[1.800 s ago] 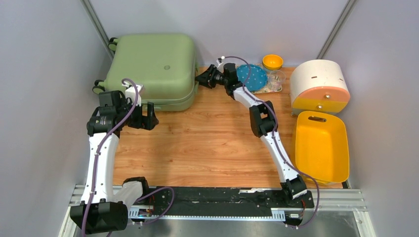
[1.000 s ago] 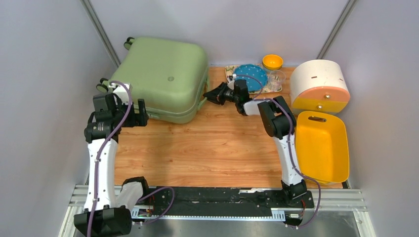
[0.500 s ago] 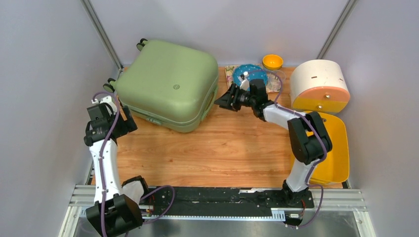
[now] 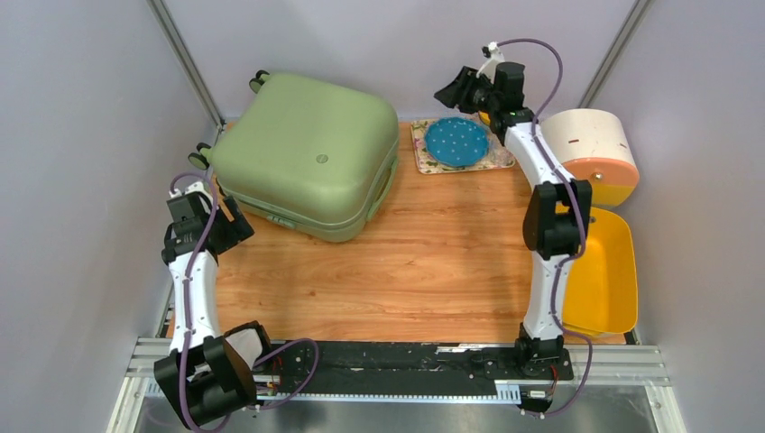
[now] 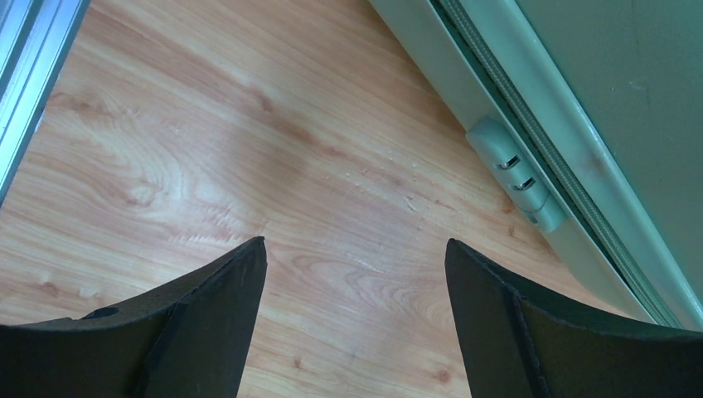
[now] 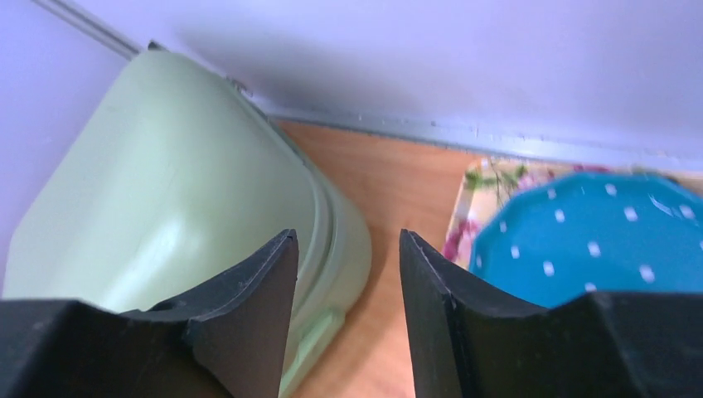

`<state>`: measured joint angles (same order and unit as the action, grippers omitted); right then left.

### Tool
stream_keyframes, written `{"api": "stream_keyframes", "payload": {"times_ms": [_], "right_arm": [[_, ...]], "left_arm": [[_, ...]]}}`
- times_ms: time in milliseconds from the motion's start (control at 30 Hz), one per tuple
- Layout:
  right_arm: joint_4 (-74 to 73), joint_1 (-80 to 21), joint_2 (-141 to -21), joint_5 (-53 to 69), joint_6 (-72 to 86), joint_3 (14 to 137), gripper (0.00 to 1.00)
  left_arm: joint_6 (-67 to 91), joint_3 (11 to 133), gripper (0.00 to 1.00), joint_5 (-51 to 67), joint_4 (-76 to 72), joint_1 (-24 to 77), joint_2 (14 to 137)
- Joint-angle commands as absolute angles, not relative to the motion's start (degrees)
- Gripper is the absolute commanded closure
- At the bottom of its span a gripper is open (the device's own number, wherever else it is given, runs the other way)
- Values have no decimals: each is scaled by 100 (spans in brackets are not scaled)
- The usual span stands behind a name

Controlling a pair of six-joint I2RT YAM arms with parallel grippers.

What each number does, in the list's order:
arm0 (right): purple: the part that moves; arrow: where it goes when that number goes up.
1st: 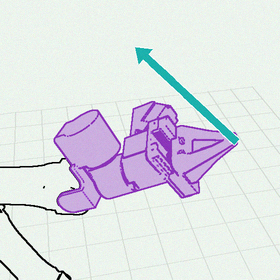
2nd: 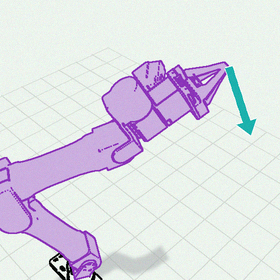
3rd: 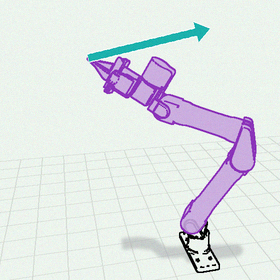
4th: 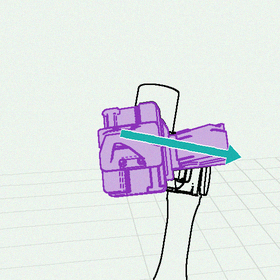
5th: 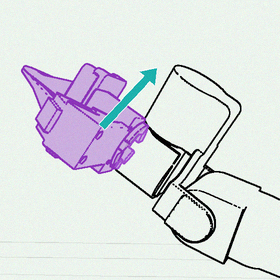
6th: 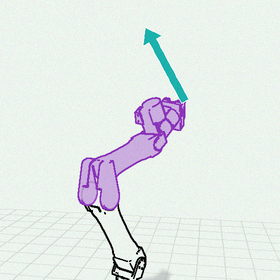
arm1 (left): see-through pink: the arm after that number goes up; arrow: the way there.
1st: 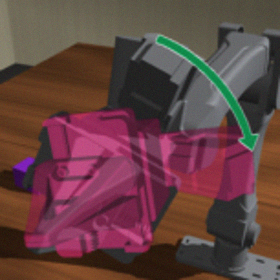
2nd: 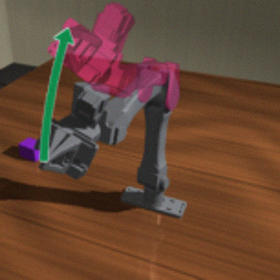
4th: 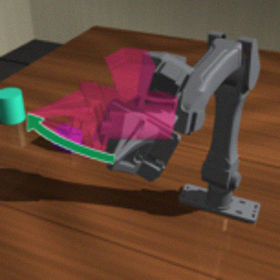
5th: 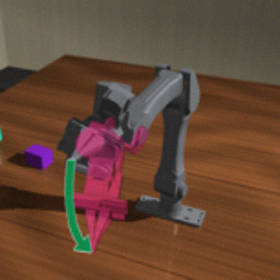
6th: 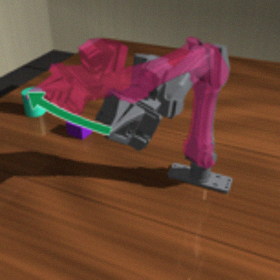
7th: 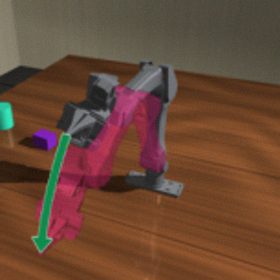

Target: Open, take out, and arrange the luggage

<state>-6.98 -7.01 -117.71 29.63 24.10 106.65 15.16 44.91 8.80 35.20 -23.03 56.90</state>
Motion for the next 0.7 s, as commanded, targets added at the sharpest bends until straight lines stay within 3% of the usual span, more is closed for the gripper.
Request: {"api": "stream_keyframes", "payload": {"times_ms": [0,200,400,667], "right_arm": [[-405,-940,-13137,2690,2891,12205,49],[903,-1326,-14694,2251,3217,13569,48],[1502,-1652,-15828,2153,3401,14659,51],[2838,-2197,-15338,3591,2953,12895,57]], "left_arm": [[1468,4623,13,1116,3173,-2329,5774],[862,4676,12,1696,3296,-2329,5906],[492,4641,10,1319,3542,-2355,5862],[1090,4789,9,1134,3331,-3294,6371]]}}
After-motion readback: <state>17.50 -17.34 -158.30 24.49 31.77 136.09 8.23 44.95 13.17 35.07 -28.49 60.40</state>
